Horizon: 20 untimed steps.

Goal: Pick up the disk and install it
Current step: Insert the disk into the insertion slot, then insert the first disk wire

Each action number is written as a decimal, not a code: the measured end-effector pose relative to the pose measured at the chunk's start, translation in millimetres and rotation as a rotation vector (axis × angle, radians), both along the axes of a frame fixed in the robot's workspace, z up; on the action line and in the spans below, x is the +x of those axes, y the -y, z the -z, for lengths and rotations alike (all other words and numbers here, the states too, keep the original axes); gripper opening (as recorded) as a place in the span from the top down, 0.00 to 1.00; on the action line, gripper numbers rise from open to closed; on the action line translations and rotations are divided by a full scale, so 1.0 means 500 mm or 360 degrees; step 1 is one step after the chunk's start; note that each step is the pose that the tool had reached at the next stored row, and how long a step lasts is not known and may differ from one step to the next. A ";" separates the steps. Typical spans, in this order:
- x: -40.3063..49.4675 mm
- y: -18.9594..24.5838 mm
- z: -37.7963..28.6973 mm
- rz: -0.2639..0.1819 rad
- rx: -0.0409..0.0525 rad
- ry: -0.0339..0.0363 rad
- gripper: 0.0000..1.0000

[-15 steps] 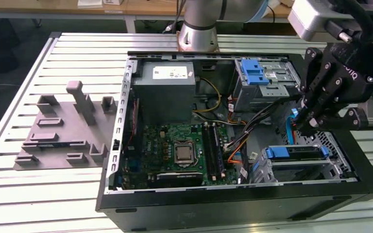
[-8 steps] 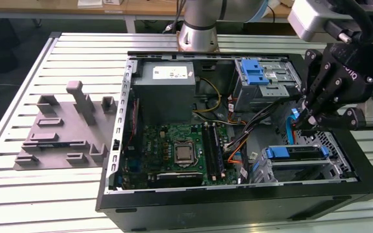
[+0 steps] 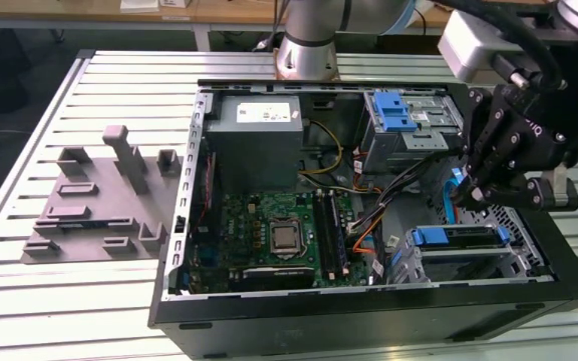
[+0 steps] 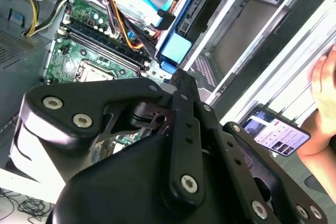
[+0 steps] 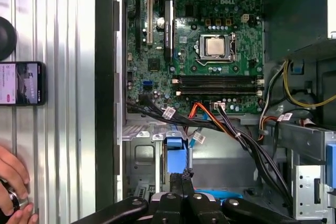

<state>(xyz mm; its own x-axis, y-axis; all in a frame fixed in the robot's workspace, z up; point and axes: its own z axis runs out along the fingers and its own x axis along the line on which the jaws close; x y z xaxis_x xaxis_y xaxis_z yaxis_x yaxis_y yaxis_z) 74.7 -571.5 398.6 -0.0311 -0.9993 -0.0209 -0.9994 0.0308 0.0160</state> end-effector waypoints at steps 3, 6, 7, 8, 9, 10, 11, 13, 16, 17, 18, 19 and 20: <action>0.000 0.0000 0.011 0.0000 0.0000 0.0000 0.89; 0.000 0.0001 0.022 0.0000 0.0000 0.0000 0.89; 0.000 0.0000 0.025 0.0000 0.0000 0.0000 0.89; 0.000 0.0000 0.029 0.0000 0.0000 0.0000 0.89; 0.000 0.0000 0.033 0.0000 0.0000 0.0000 0.89; 0.000 0.0000 0.036 0.0000 0.0000 0.0000 0.89; 0.000 0.0000 0.040 0.0000 0.0000 0.0000 0.89; 0.000 0.0000 0.047 0.0000 0.0000 0.0000 0.89; 0.000 -0.0001 0.050 0.0000 0.0000 0.0000 0.89; 0.000 0.0000 0.050 0.0000 0.0000 0.0000 0.89; 0.000 0.0000 0.052 0.0000 0.0000 0.0000 0.89; 0.000 0.0000 0.054 0.0000 0.0000 0.0000 0.89; 0.000 0.0000 0.054 0.0000 0.0000 0.0000 0.89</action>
<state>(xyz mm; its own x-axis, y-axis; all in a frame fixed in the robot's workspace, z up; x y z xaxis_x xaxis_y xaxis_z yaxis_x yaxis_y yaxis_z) 74.8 -571.5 371.5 -0.0311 -0.9993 -0.0208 -0.9994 0.0308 0.0160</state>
